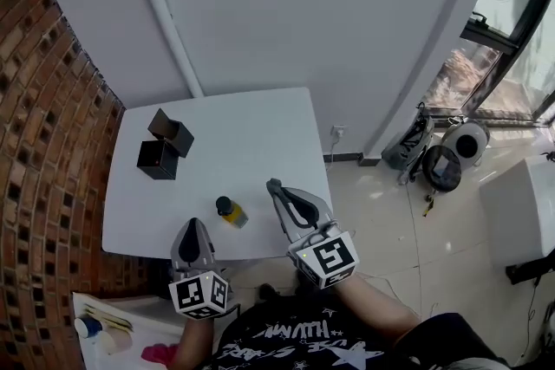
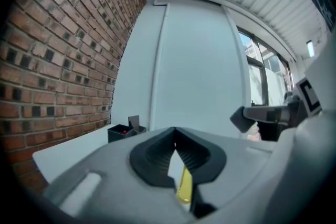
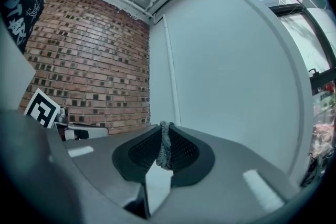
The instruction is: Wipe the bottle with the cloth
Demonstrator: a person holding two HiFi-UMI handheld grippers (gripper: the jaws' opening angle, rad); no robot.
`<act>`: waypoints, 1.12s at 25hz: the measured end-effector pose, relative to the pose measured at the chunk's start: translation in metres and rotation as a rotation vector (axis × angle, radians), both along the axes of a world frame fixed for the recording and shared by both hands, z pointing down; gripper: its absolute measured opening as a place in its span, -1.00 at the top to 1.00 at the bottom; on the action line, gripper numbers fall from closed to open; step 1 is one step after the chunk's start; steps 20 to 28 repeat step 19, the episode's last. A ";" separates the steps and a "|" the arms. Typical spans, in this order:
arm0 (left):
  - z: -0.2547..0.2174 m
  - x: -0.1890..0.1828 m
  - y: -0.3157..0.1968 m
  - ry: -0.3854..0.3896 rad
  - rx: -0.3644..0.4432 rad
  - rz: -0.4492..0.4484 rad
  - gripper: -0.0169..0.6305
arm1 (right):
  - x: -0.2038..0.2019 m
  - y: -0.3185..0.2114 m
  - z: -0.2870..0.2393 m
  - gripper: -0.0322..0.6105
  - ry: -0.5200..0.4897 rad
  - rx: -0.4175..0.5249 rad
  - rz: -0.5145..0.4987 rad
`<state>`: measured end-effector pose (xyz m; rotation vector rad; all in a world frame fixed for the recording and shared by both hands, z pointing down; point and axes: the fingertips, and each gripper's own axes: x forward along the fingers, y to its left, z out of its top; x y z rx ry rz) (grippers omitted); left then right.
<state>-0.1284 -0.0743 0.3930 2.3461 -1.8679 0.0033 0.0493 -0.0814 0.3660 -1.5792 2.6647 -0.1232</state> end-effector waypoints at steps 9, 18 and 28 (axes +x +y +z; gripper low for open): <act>0.003 0.006 0.001 -0.005 0.003 0.014 0.93 | 0.001 0.010 0.006 0.78 0.012 -0.020 -0.002; 0.005 0.003 0.000 -0.011 -0.012 0.010 0.94 | -0.001 0.011 0.006 0.77 0.021 -0.019 -0.006; 0.006 0.003 0.000 -0.011 -0.013 0.011 0.93 | -0.001 0.011 0.007 0.77 0.023 -0.018 -0.006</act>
